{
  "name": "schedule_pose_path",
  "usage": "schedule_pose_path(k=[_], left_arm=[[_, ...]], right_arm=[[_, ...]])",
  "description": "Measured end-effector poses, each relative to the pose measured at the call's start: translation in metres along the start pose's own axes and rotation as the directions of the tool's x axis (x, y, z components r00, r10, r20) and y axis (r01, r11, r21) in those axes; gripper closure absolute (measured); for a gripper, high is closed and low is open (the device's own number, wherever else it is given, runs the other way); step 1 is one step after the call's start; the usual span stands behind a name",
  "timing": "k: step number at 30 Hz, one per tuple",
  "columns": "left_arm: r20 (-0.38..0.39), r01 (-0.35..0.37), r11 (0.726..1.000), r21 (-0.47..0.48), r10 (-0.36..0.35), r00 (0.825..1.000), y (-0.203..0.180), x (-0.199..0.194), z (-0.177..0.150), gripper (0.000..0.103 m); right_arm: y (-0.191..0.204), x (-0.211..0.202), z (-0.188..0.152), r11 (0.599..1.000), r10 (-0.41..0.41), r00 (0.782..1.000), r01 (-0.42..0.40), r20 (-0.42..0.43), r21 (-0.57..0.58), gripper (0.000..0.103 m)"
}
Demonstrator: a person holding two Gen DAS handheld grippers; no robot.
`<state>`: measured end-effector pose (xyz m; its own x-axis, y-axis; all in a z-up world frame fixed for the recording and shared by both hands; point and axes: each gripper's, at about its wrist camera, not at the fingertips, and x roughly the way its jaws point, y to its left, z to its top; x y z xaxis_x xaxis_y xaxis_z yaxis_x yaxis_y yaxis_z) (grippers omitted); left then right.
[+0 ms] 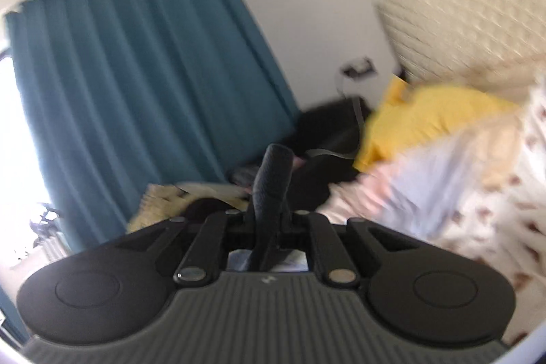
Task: Fold clothes
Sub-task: 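Release the sleeve from the right tool and regrasp the jacket edge, then grasp the black trousers' waistband with the left tool and lift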
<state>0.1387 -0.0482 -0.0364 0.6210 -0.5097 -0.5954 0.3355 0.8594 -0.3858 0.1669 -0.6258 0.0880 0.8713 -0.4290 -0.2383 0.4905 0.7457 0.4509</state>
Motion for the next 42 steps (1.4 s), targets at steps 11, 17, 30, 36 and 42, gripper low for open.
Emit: schedule_pose_path(k=[11,17,30,36,42], left_arm=[[0.011,-0.027,0.997,0.072,0.026,1.000,-0.007,0.010,-0.003,0.013],[0.054,-0.049,0.996,0.077,0.045,0.998,-0.010,0.003,-0.003,0.013],[0.199,-0.088,0.995,-0.054,0.097,0.975,0.022,-0.119,0.007,0.013],[0.184,-0.078,0.956,-0.283,0.134,0.974,0.092,-0.208,-0.008,0.007],[0.043,-0.038,0.796,-0.604,0.080,0.996,0.169,-0.246,-0.026,0.007]], right_arm=[[-0.104,0.009,-0.128,0.964,-0.241,0.958,0.217,-0.158,-0.155,0.044],[-0.064,-0.026,-0.104,0.982,-0.184,0.977,0.177,-0.108,-0.070,0.028],[-0.049,-0.195,-0.097,0.995,-0.049,0.978,0.031,-0.205,-0.090,0.028],[-0.066,-0.265,-0.095,0.997,-0.017,0.966,-0.003,-0.258,-0.075,0.027],[-0.118,-0.287,-0.096,0.996,-0.079,0.955,0.086,-0.285,0.012,0.015]])
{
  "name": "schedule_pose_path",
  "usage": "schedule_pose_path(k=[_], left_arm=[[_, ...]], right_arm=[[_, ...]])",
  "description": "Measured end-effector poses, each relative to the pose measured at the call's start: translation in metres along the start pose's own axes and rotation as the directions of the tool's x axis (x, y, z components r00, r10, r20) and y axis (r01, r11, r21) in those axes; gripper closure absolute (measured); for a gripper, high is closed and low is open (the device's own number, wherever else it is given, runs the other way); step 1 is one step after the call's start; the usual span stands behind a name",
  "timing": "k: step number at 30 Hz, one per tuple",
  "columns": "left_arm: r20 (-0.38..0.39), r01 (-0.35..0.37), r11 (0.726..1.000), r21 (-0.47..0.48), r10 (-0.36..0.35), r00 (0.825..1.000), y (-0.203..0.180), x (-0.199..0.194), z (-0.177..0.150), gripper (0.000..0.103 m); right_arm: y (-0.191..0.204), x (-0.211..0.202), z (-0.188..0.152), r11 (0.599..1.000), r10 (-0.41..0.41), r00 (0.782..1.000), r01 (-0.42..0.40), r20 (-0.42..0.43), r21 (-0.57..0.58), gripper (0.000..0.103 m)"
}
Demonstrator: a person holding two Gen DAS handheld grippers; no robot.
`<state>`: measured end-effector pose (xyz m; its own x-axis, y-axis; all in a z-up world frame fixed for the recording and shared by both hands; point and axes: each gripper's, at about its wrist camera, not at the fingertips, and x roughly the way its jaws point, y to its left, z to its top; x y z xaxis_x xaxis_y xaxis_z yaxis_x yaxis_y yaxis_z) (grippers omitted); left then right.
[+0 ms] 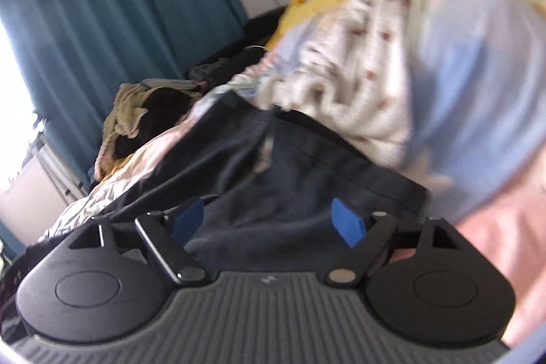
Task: Fold clothes
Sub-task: 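Grasp the black trousers' waistband with the left tool and lift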
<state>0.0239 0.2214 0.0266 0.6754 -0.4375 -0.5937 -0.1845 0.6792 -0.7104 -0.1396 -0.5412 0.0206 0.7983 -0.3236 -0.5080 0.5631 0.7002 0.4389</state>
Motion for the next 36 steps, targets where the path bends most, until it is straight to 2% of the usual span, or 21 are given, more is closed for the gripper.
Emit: schedule_pose_path(k=[4,7,9,11,12,14,15,18,19,20,22,23,24,26,28,29,30,31,32,34,36], left_arm=[[-0.081,-0.041,0.972,-0.231,0.022,0.996,0.046,0.004,0.017,0.007],[-0.124,-0.084,0.956,-0.282,0.050,0.991,0.064,0.016,0.023,0.007],[-0.147,-0.064,0.951,-0.301,0.020,0.989,0.070,0.028,0.026,0.007],[-0.162,-0.072,0.951,-0.300,0.023,0.986,0.071,0.040,0.029,0.007],[-0.203,-0.071,0.953,-0.294,0.010,0.979,0.071,0.051,0.030,0.007],[-0.308,-0.071,0.963,-0.261,-0.014,0.951,0.068,0.077,0.034,0.007],[-0.347,-0.091,0.965,-0.247,0.000,0.938,0.065,0.088,0.036,0.008],[-0.340,-0.174,0.966,-0.193,0.101,0.935,0.055,0.107,0.039,0.007],[-0.348,-0.184,0.965,-0.185,0.111,0.931,0.055,0.116,0.038,0.008],[-0.357,-0.184,0.967,-0.178,0.111,0.928,0.053,0.122,0.037,0.011],[-0.325,-0.186,0.972,-0.146,0.131,0.937,0.046,0.129,0.034,0.023],[-0.310,-0.166,0.975,-0.149,0.114,0.944,0.045,0.129,0.033,0.030],[-0.296,-0.141,0.977,-0.160,0.089,0.951,0.047,0.129,0.032,0.036],[-0.257,-0.094,0.977,-0.193,0.042,0.966,0.053,0.122,0.032,0.047],[-0.246,-0.073,0.970,-0.231,0.014,0.969,0.063,0.123,0.031,0.052],[-0.241,-0.089,0.967,-0.239,0.030,0.970,0.067,0.124,0.031,0.069],[-0.215,-0.074,0.967,-0.242,0.021,0.976,0.067,0.119,0.031,0.084],[-0.187,-0.056,0.968,-0.245,0.010,0.982,0.067,0.115,0.031,0.085],[-0.159,-0.039,0.968,-0.247,-0.001,0.987,0.067,0.110,0.031,0.088],[-0.067,0.024,0.976,-0.215,-0.039,0.997,0.059,0.091,0.030,0.089],[0.021,0.075,0.979,-0.191,-0.072,0.997,0.052,0.069,0.024,0.090]], right_arm=[[-0.030,-0.004,-0.003,0.992,-0.036,0.999,0.038,-0.022,0.118,0.006],[-0.046,-0.006,-0.005,0.977,-0.055,0.997,0.065,-0.051,0.205,0.000],[-0.055,-0.005,-0.006,0.964,-0.043,0.996,0.060,-0.073,0.258,0.000],[-0.064,-0.002,-0.008,0.948,-0.031,0.996,0.055,-0.082,0.312,0.000],[-0.067,0.001,-0.009,0.941,-0.021,0.996,0.049,-0.087,0.336,0.000],[-0.071,0.010,-0.010,0.932,-0.012,0.994,0.050,-0.109,0.358,0.000],[-0.072,0.014,-0.011,0.931,-0.022,0.993,0.063,-0.117,0.360,0.000],[-0.076,0.031,-0.015,0.928,-0.036,0.993,0.076,-0.116,0.366,0.001],[-0.077,0.036,-0.016,0.925,-0.045,0.993,0.083,-0.109,0.372,0.001],[-0.078,0.040,-0.017,0.921,-0.053,0.993,0.088,-0.103,0.378,0.001],[-0.077,0.046,-0.017,0.918,-0.060,0.995,0.084,-0.074,0.387,0.001],[-0.074,0.046,-0.016,0.920,-0.064,0.996,0.083,-0.062,0.383,0.008],[-0.070,0.046,-0.014,0.926,-0.067,0.996,0.082,-0.053,0.370,0.020],[-0.060,0.045,-0.012,0.939,-0.075,0.996,0.084,-0.039,0.334,0.023],[-0.056,0.046,-0.011,0.951,-0.078,0.997,0.083,-0.026,0.297,0.027],[-0.056,0.048,-0.011,0.955,-0.090,0.996,0.093,-0.025,0.283,0.036],[-0.057,0.050,-0.012,0.955,-0.121,0.992,0.124,-0.027,0.271,0.058],[-0.058,0.050,-0.013,0.950,-0.162,0.986,0.163,-0.028,0.266,0.070],[-0.060,0.047,-0.014,0.942,-0.195,0.980,0.194,-0.023,0.274,0.091],[-0.062,0.038,-0.015,0.934,-0.190,0.982,0.177,0.014,0.310,0.095],[-0.056,0.028,-0.011,0.942,-0.192,0.981,0.173,0.041,0.289,0.096]])
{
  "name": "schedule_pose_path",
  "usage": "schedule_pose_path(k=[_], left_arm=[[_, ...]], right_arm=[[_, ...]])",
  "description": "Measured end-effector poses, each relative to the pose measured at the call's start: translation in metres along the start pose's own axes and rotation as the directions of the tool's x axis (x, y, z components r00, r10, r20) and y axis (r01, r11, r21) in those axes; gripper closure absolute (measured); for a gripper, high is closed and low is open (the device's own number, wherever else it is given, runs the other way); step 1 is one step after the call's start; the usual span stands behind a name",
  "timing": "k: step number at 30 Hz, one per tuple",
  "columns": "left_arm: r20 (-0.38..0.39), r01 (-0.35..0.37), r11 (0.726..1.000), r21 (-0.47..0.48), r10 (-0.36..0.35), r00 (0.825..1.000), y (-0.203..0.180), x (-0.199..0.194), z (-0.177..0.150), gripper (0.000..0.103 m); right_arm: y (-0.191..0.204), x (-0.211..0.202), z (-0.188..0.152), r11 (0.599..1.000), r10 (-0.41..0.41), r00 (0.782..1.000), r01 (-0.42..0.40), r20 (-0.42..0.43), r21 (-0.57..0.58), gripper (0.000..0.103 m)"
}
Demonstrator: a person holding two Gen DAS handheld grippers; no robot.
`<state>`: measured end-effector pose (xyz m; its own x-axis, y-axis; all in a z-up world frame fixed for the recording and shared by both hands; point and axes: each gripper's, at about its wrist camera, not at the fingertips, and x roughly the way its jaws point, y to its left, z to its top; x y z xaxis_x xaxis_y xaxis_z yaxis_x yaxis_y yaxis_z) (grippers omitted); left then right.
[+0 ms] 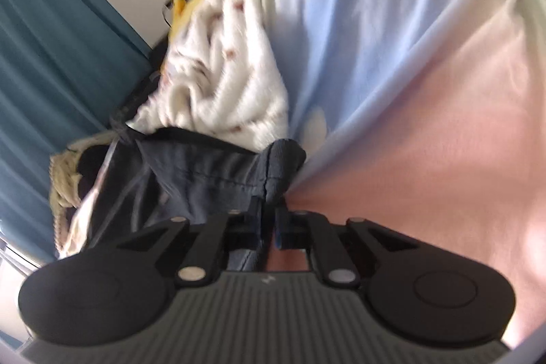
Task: Fold clothes
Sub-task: 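Grasp the black trousers' waistband with the left tool and lift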
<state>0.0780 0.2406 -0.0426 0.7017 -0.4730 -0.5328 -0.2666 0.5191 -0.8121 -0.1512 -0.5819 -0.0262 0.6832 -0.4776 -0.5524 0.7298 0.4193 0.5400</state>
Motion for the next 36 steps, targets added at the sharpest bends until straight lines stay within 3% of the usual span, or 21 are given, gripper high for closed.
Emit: schedule_pose_path(k=[6,12,15,17,26,29,33,36], left_arm=[[0.148,0.083,0.996,0.012,-0.084,0.985,-0.005,-0.058,-0.020,0.092],[0.180,0.134,0.991,0.024,-0.137,0.974,0.003,-0.112,-0.031,0.092],[0.187,0.141,0.990,0.029,-0.144,0.972,0.008,-0.123,-0.034,0.092],[0.178,0.142,0.990,0.012,-0.142,0.974,0.008,-0.118,-0.032,0.092],[0.187,0.119,0.992,0.039,-0.124,0.975,-0.014,-0.100,-0.015,0.092],[0.188,0.130,0.991,0.024,-0.132,0.973,-0.014,-0.102,-0.011,0.092],[0.202,0.158,0.987,0.039,-0.162,0.966,-0.019,-0.113,-0.006,0.092],[0.213,0.150,0.989,0.015,-0.150,0.965,-0.017,-0.109,0.000,0.092]], right_arm=[[0.020,-0.031,0.021,1.000,0.028,1.000,-0.028,0.009,0.009,0.096],[0.020,-0.041,0.024,1.000,-0.013,0.995,0.010,-0.102,-0.028,0.096],[0.012,-0.040,0.017,0.999,-0.053,0.982,0.052,-0.181,-0.014,0.096],[0.012,-0.042,0.017,0.999,-0.037,0.978,0.039,-0.204,0.006,0.098],[0.088,-0.073,0.058,0.992,0.092,0.985,-0.104,-0.145,-0.077,0.098],[0.094,-0.072,0.065,0.989,0.135,0.980,-0.142,-0.143,-0.039,0.099],[0.110,-0.092,0.090,0.968,0.251,0.967,-0.251,-0.036,-0.007,0.099],[0.120,-0.092,0.101,0.968,0.249,0.968,-0.248,0.026,-0.041,0.099]])
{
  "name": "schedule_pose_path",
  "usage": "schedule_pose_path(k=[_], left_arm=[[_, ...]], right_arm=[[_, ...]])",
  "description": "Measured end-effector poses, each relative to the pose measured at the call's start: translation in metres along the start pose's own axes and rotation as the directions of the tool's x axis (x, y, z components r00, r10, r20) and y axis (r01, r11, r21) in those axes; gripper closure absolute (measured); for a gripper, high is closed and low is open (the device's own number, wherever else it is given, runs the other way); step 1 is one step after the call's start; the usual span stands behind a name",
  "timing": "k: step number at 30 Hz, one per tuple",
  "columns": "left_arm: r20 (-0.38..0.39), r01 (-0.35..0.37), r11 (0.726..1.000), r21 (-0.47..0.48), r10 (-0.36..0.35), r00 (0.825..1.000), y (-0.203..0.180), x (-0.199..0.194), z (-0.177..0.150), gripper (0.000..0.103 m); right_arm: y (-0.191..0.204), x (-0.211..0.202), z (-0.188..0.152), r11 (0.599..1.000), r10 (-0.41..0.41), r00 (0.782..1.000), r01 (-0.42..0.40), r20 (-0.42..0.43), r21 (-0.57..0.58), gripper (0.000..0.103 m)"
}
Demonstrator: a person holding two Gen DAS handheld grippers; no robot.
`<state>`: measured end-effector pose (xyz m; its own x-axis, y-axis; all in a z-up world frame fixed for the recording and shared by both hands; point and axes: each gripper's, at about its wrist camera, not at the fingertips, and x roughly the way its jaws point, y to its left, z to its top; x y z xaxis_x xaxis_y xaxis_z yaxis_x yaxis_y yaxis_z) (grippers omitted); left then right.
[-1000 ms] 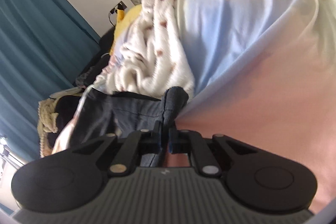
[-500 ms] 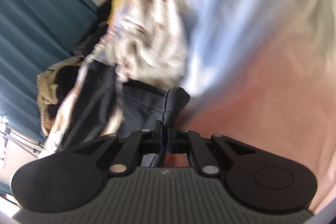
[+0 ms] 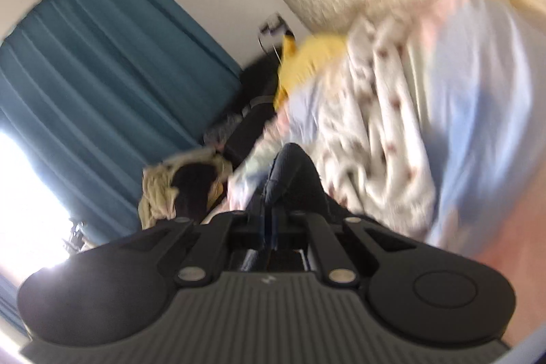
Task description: Fold clothes
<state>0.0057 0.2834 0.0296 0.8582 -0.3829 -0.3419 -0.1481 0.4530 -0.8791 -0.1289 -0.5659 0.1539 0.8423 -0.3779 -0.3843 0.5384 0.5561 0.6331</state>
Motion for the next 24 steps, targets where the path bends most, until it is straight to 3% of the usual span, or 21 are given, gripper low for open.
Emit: schedule_pose_path(k=[2,6,14,18,24], left_arm=[[0.009,-0.021,1.000,-0.018,0.021,1.000,0.002,0.015,0.002,0.092],[0.009,-0.137,0.989,0.049,0.137,0.991,-0.013,0.073,0.010,0.092],[0.059,-0.215,0.965,0.153,0.208,0.976,-0.055,0.188,0.041,0.092],[0.071,-0.277,0.923,0.266,0.268,0.961,-0.075,0.276,0.057,0.092],[0.113,-0.377,0.854,0.360,0.361,0.926,-0.053,0.404,0.051,0.091]], right_arm=[[-0.006,0.021,-0.001,0.999,-0.047,0.999,0.047,-0.024,0.000,0.099],[-0.009,0.083,-0.017,0.990,-0.133,0.987,0.136,-0.094,0.024,0.099],[0.019,0.204,-0.025,0.983,-0.176,0.984,0.177,-0.038,0.050,0.099],[0.035,0.279,-0.025,0.980,-0.194,0.980,0.193,-0.041,-0.041,0.099],[0.048,0.406,-0.043,0.946,-0.261,0.964,0.245,-0.052,-0.212,0.099]])
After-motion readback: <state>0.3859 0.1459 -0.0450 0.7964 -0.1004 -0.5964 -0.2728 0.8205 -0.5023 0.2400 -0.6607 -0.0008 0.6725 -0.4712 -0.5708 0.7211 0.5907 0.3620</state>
